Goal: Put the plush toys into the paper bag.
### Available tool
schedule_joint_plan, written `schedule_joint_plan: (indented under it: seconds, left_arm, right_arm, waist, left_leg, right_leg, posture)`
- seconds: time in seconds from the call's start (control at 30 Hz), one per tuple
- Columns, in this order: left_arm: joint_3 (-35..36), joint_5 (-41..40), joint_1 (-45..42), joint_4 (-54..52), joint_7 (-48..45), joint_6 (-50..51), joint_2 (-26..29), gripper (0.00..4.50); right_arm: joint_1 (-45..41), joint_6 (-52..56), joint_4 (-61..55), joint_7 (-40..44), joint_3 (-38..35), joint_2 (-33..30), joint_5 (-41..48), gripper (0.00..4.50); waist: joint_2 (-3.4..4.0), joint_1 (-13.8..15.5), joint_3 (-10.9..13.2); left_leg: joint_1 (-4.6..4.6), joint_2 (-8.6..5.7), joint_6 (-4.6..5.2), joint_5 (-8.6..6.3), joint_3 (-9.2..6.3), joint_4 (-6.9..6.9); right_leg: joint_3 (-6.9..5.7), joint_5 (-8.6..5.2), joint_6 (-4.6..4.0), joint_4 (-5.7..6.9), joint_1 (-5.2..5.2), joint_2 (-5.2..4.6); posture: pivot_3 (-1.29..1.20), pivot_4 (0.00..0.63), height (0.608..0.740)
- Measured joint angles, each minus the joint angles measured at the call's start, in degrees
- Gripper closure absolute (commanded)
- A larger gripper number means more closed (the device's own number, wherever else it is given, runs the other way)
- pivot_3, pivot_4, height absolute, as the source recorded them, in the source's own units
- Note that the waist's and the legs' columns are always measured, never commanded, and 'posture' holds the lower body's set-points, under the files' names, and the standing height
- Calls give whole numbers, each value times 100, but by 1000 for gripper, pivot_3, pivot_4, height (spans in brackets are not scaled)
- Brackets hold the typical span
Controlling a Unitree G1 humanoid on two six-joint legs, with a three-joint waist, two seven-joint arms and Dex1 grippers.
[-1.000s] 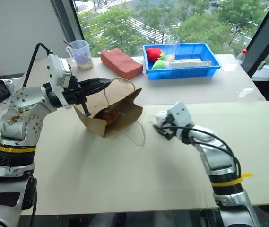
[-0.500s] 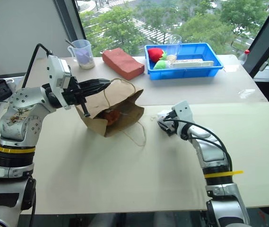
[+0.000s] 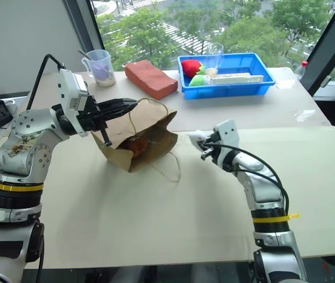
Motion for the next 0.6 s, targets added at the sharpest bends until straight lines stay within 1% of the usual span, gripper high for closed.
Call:
schedule_joint_plan:
  seconds: [0.1, 0.23, 0.27, 0.33, 0.5, 0.6]
  left_arm:
    - [3, -7, -4, 0, 16, 19, -19, 4500]
    - [4, -9, -8, -1, 61, 28, -51, 4500]
    - [9, -11, -8, -4, 74, 45, -54, 4500]
    - [-15, -22, -19, -81, 86, 88, -124, 4500]
    - [-15, -47, -23, -157, 113, 147, -130, 4500]
    - [-16, -110, -18, -208, 114, 180, -135, 4500]
  right_arm:
    - [25, 446, -580, 302, 382, -4, 294, 4363]
    - [-8, 638, -645, 277, 799, 239, 373, 4363]
    - [-186, 604, -387, 126, 840, 475, 266, 4363]
    - [-436, 483, -70, -106, 907, 743, 117, 4363]
    - [-927, -59, 852, -581, 892, 1249, -244, 4363]
    - [-1225, -544, 1656, -794, 813, 1613, -364, 4363]
  waist:
    - [0, 7, 0]
    - [0, 8, 0]
    - [0, 7, 0]
    - [0, 5, 0]
    - [0, -7, 0]
    - [0, -13, 0]
  left_leg:
    - [0, -1, 1, 0, -2, 2]
    - [0, -3, 0, 0, -2, 6]
    - [0, -3, -1, 0, -2, 8]
    - [0, -3, -4, 2, -1, 7]
    - [0, -1, -5, 3, -4, -1]
    - [-1, -2, -5, 3, -5, -3]
  right_leg:
    - [-1, 0, 0, 0, 2, 0]
    - [-1, 0, 0, 0, 3, 0]
    - [-1, 0, 0, 0, 3, 0]
    - [2, 1, -1, 2, -1, 0]
    - [0, 1, -1, 6, -9, 0]
    - [0, 1, -1, 5, -9, 0]
  posture:
    - [0, 150, 740]
    - [0, 150, 740]
    - [0, 150, 740]
    - [0, 150, 740]
    - [0, 150, 740]
    - [0, 150, 740]
